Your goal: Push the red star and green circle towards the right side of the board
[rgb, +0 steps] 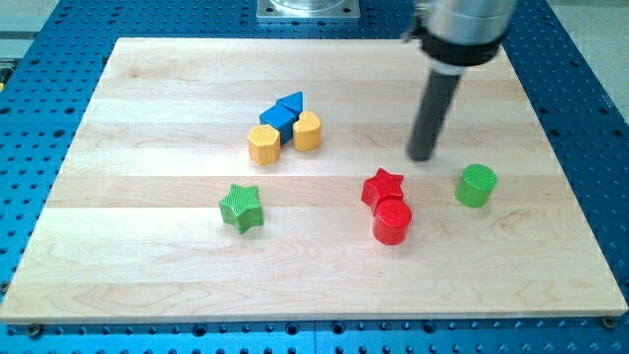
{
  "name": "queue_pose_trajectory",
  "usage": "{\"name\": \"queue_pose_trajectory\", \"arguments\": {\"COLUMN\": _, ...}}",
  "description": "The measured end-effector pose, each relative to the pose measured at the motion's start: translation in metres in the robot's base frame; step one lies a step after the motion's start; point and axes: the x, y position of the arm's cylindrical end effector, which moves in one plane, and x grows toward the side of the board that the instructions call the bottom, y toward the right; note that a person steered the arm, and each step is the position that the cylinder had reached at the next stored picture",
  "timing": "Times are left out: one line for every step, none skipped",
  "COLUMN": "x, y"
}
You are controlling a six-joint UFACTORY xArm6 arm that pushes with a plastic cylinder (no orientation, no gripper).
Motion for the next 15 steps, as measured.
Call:
{"name": "queue_pose_trajectory", "arguments": {"x": -0.005, "y": -0.044}}
{"name": "queue_pose_trajectory", "arguments": {"x": 0.041, "y": -0.119}}
{"name": "queue_pose_trajectory", "arguments": {"x": 0.089, "y": -0.08}}
{"name": "queue_pose_trajectory", "arguments": {"x": 0.028, "y": -0.046}}
{"name": "queue_pose_trajectory", "arguments": {"x": -0.041, "y": -0.024}}
{"name": "queue_pose_trajectory", "arguments": {"x": 0.015, "y": -0.107}}
{"name": "queue_pose_trajectory", "arguments": {"x": 0.077, "y": -0.07}}
{"name": "queue_pose_trajectory", "arguments": {"x": 0.052, "y": 0.003}}
{"name": "queue_pose_trajectory", "arguments": {"x": 0.055, "y": -0.016}}
{"name": "queue_pose_trajectory", "arguments": {"x": 0.07, "y": 0.02}}
{"name": "queue_pose_trajectory", "arguments": {"x": 0.008, "y": 0.027}}
{"name": "queue_pose_trajectory", "arguments": {"x": -0.025, "y": 0.029}}
{"name": "queue_pose_trajectory", "arguments": {"x": -0.025, "y": -0.009}}
{"name": "queue_pose_trajectory", "arguments": {"x": 0.033, "y": -0.027}}
{"name": "queue_pose_trajectory", "arguments": {"x": 0.026, "y": 0.035}}
